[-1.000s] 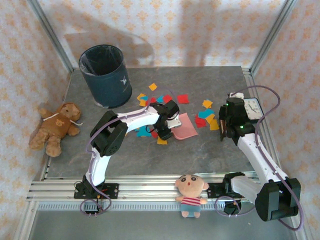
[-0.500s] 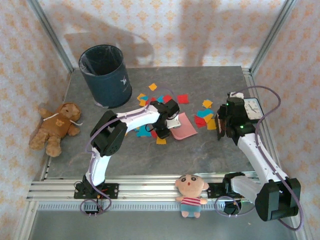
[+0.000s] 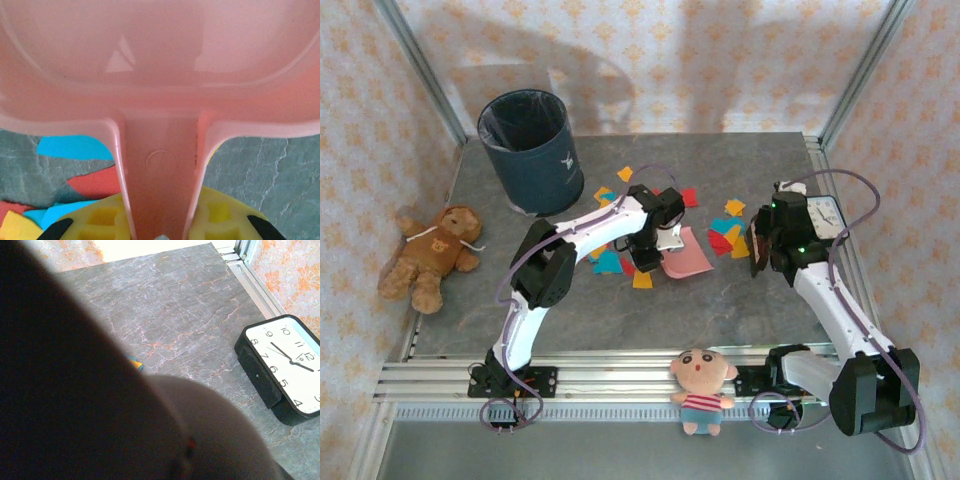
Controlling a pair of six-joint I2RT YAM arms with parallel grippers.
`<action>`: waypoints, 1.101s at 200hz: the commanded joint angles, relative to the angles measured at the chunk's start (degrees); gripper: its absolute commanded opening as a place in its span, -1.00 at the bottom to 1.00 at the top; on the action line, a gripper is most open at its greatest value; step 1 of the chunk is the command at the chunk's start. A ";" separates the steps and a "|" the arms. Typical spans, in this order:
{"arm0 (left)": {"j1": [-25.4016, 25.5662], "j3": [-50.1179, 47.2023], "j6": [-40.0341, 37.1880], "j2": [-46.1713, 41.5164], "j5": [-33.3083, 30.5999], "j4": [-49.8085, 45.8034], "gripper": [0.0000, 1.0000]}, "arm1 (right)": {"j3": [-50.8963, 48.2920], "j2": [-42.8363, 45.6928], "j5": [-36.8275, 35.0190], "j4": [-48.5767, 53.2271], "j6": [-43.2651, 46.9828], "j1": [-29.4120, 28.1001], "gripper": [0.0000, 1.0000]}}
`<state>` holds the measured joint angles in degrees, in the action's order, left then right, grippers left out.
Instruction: Sweep away the paper scraps from the table
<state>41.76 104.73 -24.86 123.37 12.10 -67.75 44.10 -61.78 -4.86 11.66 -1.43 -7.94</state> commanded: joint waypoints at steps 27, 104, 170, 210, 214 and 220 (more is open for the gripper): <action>0.47 9.97 -1.44 6.23 -7.82 -12.31 -1.00 | 1.07 -0.71 2.17 -0.85 0.25 0.04 -1.00; 1.15 22.98 -0.09 14.30 -8.93 -20.57 -1.00 | 0.82 -1.86 12.23 -0.16 2.35 -0.75 -1.00; 1.20 28.69 0.78 17.61 -8.15 -21.82 -1.00 | 2.17 -2.38 23.43 1.09 2.57 -2.23 -1.00; 1.13 27.66 1.49 17.10 -8.03 -21.17 -1.00 | 3.54 -1.06 25.38 2.61 3.10 -2.78 -1.00; 1.13 27.40 1.64 16.96 -8.05 -21.12 -1.00 | 3.62 -0.65 25.22 2.60 3.09 -2.77 -1.00; 1.13 27.00 1.87 16.63 -8.07 -20.78 -1.00 | 3.71 -0.02 24.92 2.74 3.18 -2.78 -1.00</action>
<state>42.65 132.07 -24.29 140.20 5.06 -86.74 45.67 -63.86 18.59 12.23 0.78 -10.48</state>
